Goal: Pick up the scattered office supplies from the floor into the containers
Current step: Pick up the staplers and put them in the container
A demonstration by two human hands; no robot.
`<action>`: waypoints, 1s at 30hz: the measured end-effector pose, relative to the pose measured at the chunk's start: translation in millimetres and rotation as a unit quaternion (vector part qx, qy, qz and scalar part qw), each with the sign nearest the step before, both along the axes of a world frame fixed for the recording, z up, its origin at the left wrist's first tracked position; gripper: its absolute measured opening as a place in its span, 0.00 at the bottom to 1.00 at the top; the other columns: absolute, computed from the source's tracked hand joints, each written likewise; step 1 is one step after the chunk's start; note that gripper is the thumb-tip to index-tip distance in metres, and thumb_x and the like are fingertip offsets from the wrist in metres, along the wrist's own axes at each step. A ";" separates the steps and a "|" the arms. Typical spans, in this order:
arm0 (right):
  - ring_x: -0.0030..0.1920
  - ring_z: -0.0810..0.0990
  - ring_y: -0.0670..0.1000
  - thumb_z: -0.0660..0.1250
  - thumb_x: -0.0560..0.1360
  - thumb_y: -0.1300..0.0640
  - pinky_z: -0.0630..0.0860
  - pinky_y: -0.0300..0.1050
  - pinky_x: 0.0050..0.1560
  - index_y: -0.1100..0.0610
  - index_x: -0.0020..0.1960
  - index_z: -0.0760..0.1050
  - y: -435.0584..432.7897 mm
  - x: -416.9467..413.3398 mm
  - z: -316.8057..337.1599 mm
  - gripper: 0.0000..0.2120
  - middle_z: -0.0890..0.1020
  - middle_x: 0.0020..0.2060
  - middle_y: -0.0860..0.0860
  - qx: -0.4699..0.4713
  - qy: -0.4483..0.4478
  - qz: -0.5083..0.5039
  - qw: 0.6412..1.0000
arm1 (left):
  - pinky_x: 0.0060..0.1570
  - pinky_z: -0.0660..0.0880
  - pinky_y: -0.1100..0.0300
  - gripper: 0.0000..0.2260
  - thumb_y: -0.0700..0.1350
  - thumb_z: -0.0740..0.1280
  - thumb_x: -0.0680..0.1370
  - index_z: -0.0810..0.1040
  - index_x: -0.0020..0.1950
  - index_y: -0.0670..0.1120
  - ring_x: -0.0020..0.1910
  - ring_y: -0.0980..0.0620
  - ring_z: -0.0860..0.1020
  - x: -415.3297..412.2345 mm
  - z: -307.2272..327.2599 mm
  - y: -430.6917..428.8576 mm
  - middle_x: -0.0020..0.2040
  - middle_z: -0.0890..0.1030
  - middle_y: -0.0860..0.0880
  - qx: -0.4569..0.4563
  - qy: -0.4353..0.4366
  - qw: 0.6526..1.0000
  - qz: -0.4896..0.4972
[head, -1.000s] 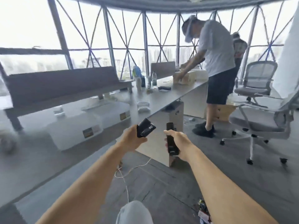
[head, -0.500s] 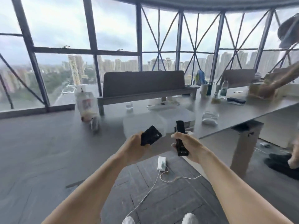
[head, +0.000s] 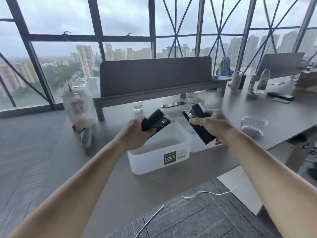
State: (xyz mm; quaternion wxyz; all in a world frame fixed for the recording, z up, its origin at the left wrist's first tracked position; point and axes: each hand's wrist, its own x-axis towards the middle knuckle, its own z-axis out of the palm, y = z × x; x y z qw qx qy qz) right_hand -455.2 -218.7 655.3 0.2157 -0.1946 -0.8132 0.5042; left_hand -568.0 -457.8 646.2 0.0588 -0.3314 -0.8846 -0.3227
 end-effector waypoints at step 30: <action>0.33 0.78 0.46 0.79 0.67 0.50 0.71 0.40 0.35 0.52 0.40 0.81 15.0 -128.0 25.8 0.09 0.81 0.32 0.47 0.234 -0.115 0.207 0.943 | 0.53 0.62 0.51 0.19 0.47 0.76 0.68 0.71 0.53 0.53 0.51 0.49 0.77 -106.7 -31.5 33.6 0.63 0.72 0.50 -0.353 0.119 0.927 0.044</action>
